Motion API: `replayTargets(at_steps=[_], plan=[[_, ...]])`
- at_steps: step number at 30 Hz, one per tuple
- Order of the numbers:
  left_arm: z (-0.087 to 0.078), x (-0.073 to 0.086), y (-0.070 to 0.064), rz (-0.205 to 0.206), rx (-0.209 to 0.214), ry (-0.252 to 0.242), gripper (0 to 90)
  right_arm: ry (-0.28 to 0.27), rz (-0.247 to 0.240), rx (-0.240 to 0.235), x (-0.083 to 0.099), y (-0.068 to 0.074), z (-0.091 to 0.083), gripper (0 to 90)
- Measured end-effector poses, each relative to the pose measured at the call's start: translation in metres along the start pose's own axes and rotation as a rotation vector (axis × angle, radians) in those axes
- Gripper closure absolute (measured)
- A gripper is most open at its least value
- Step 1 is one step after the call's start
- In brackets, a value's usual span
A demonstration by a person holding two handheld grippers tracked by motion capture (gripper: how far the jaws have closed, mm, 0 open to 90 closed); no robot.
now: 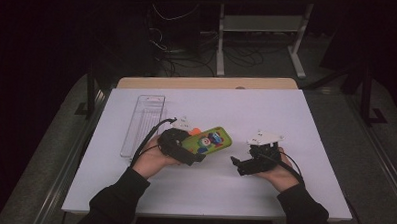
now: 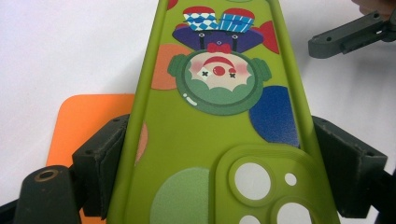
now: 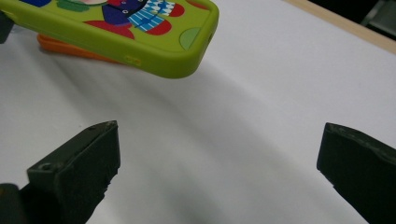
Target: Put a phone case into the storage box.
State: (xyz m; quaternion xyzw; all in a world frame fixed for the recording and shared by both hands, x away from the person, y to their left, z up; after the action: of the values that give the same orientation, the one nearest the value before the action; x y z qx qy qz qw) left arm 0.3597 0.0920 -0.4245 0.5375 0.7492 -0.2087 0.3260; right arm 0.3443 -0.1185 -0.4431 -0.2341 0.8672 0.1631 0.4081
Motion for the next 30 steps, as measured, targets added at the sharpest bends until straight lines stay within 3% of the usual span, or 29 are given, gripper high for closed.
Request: replayTargets(at_steps=[8, 10, 13, 15, 30], plan=[[0.000, 0.000, 0.000, -0.005, 0.000, -0.007, 14.8, -0.025, -0.061, 0.031, -0.001, 0.005, -0.002, 0.0], [-0.002, 0.002, 0.002, 0.021, 0.004, 0.015, 14.8, -0.033, -0.075, 0.043, -0.002, 0.006, -0.002, 0.0], [0.000, 0.000, 0.000, -0.004, -0.001, -0.007, 14.8, -0.037, -0.123, 0.063, -0.002, 0.007, -0.003, 0.0], [0.000, 0.000, 0.000, 0.000, 0.001, -0.003, 14.8, -0.040, -0.122, 0.067, -0.002, 0.010, -0.003, 0.0], [0.002, 0.001, -0.001, 0.014, 0.006, 0.001, 14.9, -0.054, -0.286, 0.148, -0.001, 0.014, -0.002, 0.0]])
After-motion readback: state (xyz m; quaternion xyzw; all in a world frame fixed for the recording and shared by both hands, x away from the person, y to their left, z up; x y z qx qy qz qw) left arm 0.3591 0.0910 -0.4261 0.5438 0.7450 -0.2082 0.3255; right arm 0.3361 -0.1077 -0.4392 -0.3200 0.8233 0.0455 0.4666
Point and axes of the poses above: each handheld gripper's, and its own axes: z roughly forward along the jaws, x roughly out of its underside, y roughly to its left, the point moved 6 cm from there along z, roughly forward along the jaws, and after that the axes turned 14 degrees about z, right-handed, at the moved point
